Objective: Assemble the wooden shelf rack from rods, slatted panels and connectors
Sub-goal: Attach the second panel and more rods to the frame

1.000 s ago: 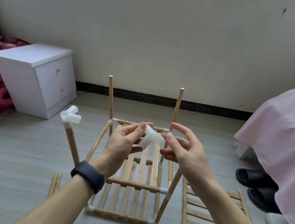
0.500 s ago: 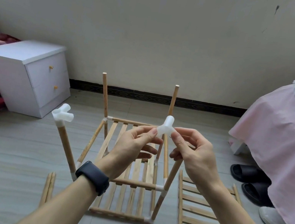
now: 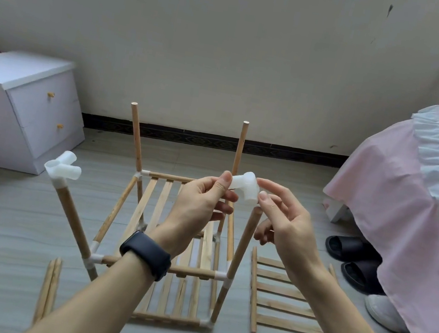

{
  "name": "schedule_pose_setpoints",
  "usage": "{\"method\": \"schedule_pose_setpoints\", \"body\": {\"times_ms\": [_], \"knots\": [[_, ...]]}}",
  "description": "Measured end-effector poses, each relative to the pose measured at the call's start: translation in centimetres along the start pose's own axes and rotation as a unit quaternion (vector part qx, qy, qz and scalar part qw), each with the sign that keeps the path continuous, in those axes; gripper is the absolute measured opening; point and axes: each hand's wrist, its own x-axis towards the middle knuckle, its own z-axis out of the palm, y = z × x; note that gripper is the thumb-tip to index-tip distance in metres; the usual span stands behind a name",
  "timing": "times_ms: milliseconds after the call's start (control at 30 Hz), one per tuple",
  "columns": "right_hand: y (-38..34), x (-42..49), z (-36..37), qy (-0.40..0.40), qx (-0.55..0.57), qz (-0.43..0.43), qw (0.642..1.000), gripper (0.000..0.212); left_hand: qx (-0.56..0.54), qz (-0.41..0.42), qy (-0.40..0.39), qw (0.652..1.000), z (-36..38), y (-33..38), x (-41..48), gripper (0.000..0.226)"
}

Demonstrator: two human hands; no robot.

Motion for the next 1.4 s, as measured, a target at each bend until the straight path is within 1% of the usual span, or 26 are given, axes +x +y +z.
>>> {"method": "schedule_pose_setpoints", "body": {"times_ms": [133, 233, 333, 433, 500, 567, 733, 900, 1067, 1200, 1300, 1400], "knots": [[0.3, 0.0, -0.7, 0.006, -0.025, -0.009, 1.000, 0.019, -0.006, -0.009, -0.005, 1.000, 0.8, 0.1, 0.7, 0.045], [0.5, -0.1, -1.1, -0.023, -0.044, -0.013, 0.999, 0.027, 0.002, -0.005, -0.011, 1.000, 1.4, 0.0, 1.2, 0.044], [0.7, -0.1, -1.3, -0.046, -0.067, -0.035, 0.996, 0.027, 0.016, -0.002, -0.011, 1.000, 1.7, -0.1, 1.4, 0.038], [1.1, -0.1, -1.3, -0.037, -0.082, -0.053, 0.995, 0.026, 0.021, 0.002, -0.011, 1.000, 1.9, 0.0, 1.3, 0.036], [1.4, -0.1, -1.4, -0.026, -0.088, -0.050, 0.995, 0.026, 0.031, 0.011, -0.008, 0.999, 1.9, 0.0, 1.2, 0.037], [1.6, 0.0, -1.6, -0.019, -0.093, -0.040, 0.995, 0.028, 0.043, 0.027, -0.012, 0.999, 1.6, 0.0, 0.9, 0.032], [2.0, -0.2, -1.8, -0.035, -0.109, -0.045, 0.992, 0.030, 0.072, 0.049, -0.037, 0.996, 0.8, -0.2, 0.2, 0.026], [2.3, -0.1, -1.8, -0.021, -0.164, -0.083, 0.983, 0.027, 0.071, 0.050, -0.045, 0.995, 1.0, 0.0, -0.3, 0.023], [2.8, 0.3, -2.0, -0.006, -0.209, -0.128, 0.969, 0.024, 0.091, 0.057, -0.039, 0.993, 1.7, 0.0, -0.3, 0.027], [3.7, 0.4, -1.9, -0.002, -0.205, -0.160, 0.966, 0.023, 0.126, 0.062, -0.030, 0.990, 1.9, -0.3, -0.1, 0.029], [4.6, 0.2, -1.8, 0.011, -0.187, -0.167, 0.968, 0.022, 0.161, 0.079, -0.026, 0.984, 2.1, -0.5, -0.1, 0.028], [5.2, 0.2, -1.2, 0.026, -0.174, -0.177, 0.968, 0.025, 0.187, 0.099, 0.001, 0.977, 2.4, -0.4, -0.1, 0.026]]}}
